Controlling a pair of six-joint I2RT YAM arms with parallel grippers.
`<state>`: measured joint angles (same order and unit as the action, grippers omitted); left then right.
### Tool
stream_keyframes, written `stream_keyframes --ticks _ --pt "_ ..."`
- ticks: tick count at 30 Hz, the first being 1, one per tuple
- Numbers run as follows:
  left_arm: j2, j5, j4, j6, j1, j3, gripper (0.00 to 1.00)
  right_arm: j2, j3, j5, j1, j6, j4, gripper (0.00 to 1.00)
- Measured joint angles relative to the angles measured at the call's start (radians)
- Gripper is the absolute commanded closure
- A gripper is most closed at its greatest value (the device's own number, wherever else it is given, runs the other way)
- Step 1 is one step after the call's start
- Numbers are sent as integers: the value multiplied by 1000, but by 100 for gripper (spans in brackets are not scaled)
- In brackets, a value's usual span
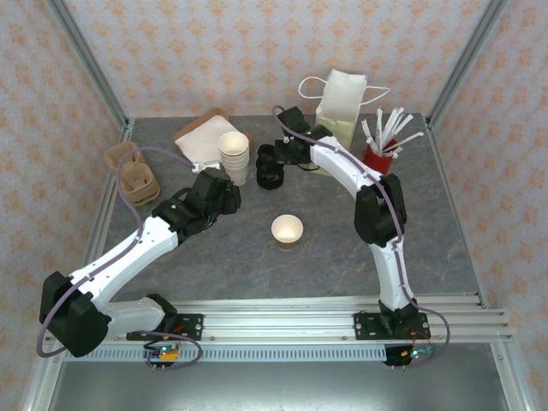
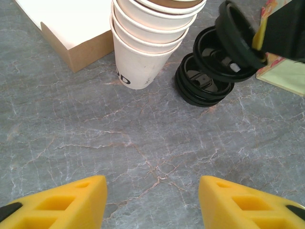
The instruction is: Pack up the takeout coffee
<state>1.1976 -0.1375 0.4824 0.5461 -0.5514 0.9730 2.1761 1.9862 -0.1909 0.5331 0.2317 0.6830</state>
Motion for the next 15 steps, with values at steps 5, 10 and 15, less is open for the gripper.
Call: stream_keyframes --ticks 5,10,15 --pt "0 23 -7 11 2 0 46 -84 -88 -5 0 -1 -35 86" --pt "13 33 -30 20 2 2 46 -88 -116 -16 0 0 -45 86" --pt "45 50 -42 34 3 2 46 -66 -114 -22 0 3 -79 86"
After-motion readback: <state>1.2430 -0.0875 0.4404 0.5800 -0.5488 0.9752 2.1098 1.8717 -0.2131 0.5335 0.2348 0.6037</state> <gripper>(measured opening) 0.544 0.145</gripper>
